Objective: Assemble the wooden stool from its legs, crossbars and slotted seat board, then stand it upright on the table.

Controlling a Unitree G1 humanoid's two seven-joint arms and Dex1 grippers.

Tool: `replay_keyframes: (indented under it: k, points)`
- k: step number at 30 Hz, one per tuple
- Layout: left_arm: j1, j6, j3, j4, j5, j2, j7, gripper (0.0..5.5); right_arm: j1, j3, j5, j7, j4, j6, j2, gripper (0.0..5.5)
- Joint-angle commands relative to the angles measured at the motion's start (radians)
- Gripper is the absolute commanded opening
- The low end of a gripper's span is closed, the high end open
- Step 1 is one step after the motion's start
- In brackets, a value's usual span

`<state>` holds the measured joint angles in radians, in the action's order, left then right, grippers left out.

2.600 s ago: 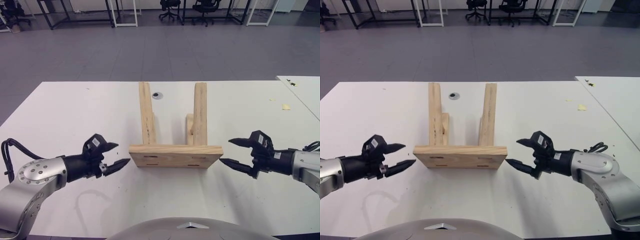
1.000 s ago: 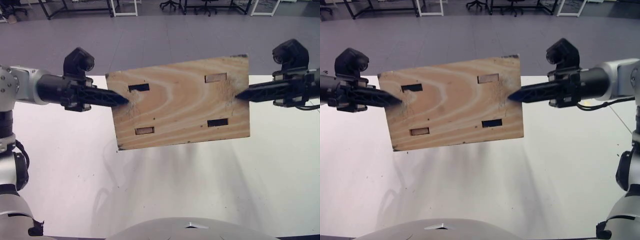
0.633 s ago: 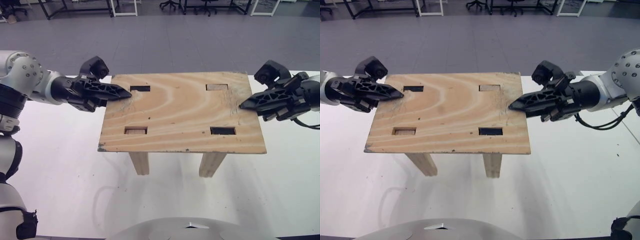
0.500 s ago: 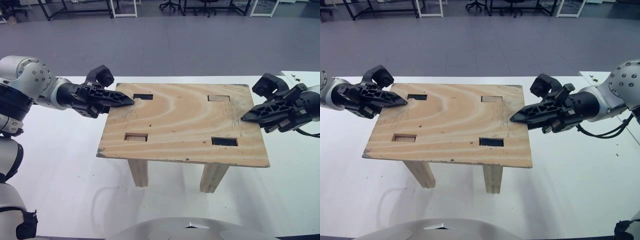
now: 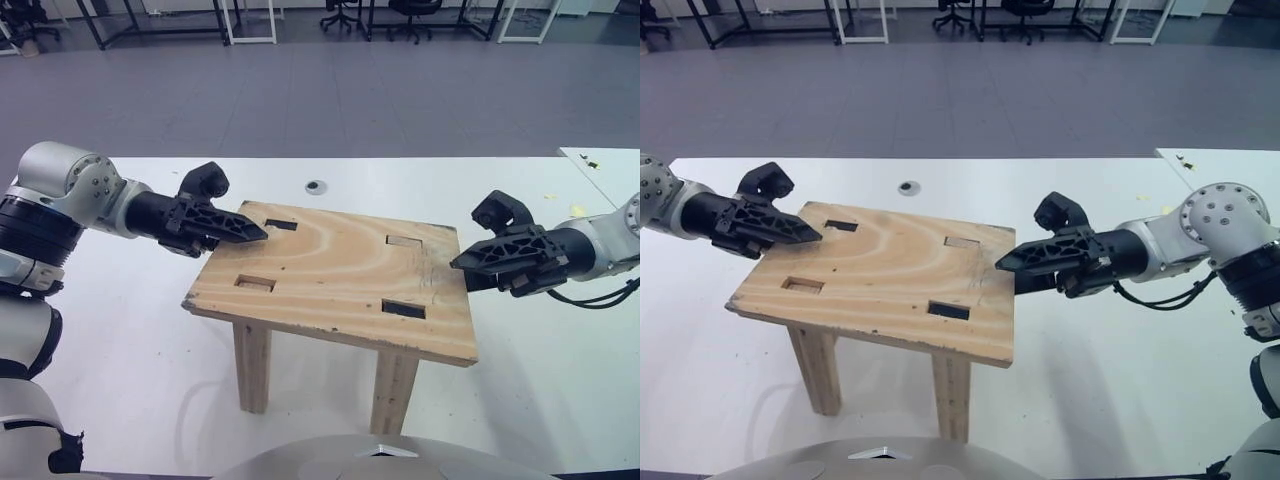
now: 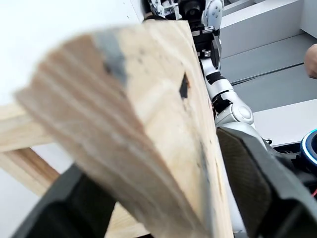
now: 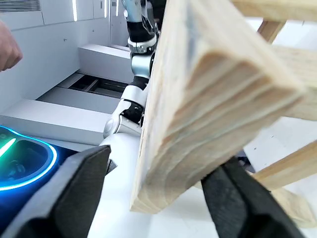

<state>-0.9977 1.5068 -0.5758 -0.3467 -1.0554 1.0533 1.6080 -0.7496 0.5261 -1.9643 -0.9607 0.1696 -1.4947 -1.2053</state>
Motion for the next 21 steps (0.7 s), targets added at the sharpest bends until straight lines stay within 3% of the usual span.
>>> replay_keyframes:
  k: [1,4,6,9,11,14,18,21]
  points:
    - [-0.047,-0.043,0.054,-0.079,0.067,0.03,0.005,3.91,0.128,-0.118,0.006,0.099,-0.027,0.032,-0.069,4.05]
    - [-0.023,-0.106,0.187,-0.138,0.106,0.087,-0.013,4.4,0.267,-0.305,0.132,0.121,-0.023,0.123,-0.115,4.62]
    - [0.145,-0.266,0.435,-0.076,0.124,0.125,-0.165,4.81,0.354,-0.486,0.267,0.131,0.01,0.281,-0.108,5.05]
    - [0.493,-0.533,0.856,0.161,0.239,-0.012,-0.588,4.81,0.605,-0.823,0.514,0.338,-0.079,0.63,0.054,5.05]
    - [0.658,-0.697,0.966,0.357,0.347,-0.153,-0.804,4.81,0.735,-0.884,0.742,0.52,-0.22,0.872,0.221,5.05]
    - [0.744,-0.85,0.985,0.508,0.464,-0.323,-1.062,4.81,0.793,-0.816,1.024,0.749,-0.351,1.116,0.452,5.05]
    - [0.703,-1.043,0.918,0.396,0.613,-0.375,-1.146,4.81,0.753,-0.746,1.265,0.864,-0.341,1.267,0.625,5.05]
    - [0.674,-1.131,0.896,0.307,0.664,-0.403,-1.15,4.81,0.697,-0.735,1.404,0.887,-0.267,1.333,0.687,5.05]
